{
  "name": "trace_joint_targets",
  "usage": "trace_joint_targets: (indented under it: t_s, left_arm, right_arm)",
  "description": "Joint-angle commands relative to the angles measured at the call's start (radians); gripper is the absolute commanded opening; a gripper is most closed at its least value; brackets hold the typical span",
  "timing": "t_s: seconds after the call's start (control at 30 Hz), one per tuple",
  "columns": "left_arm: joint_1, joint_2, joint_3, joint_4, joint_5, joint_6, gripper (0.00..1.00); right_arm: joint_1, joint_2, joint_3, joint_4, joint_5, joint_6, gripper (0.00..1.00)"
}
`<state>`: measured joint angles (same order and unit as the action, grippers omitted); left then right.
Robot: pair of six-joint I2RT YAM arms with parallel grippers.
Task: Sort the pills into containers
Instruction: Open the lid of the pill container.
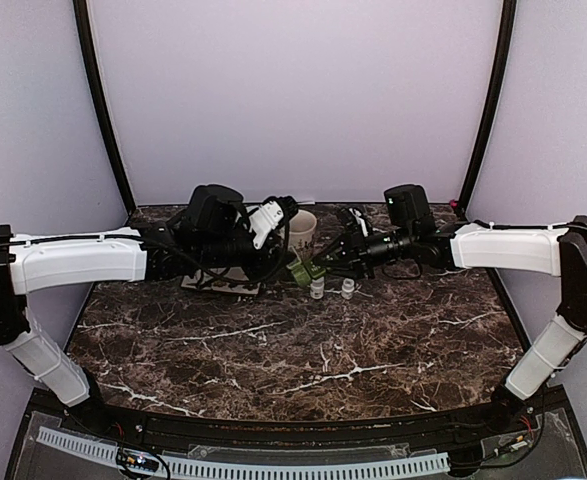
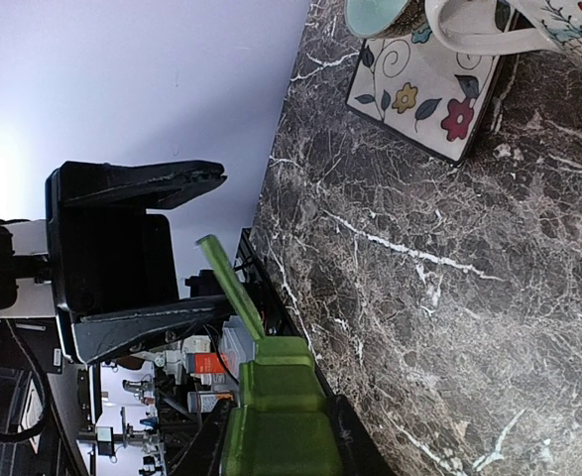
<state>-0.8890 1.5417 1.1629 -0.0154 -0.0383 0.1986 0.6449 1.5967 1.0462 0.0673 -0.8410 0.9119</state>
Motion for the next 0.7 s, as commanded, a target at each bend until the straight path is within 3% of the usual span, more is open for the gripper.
trace_joint_targets:
  t_s: [0.0,0.67]
  left_arm:
    - [0.013,0.011,0.039,-0.004,-0.007,-0.016,0.52]
    - [0.018,0.065,0.055,-0.053,0.125,-0.066,0.48]
  right_arm:
    - [-0.006,-0.032,-0.005,0.041,-0.017,-0.013,0.0]
    - [-0.013,-0.033,-0.008,0.062,-0.023,-0.005,0.0]
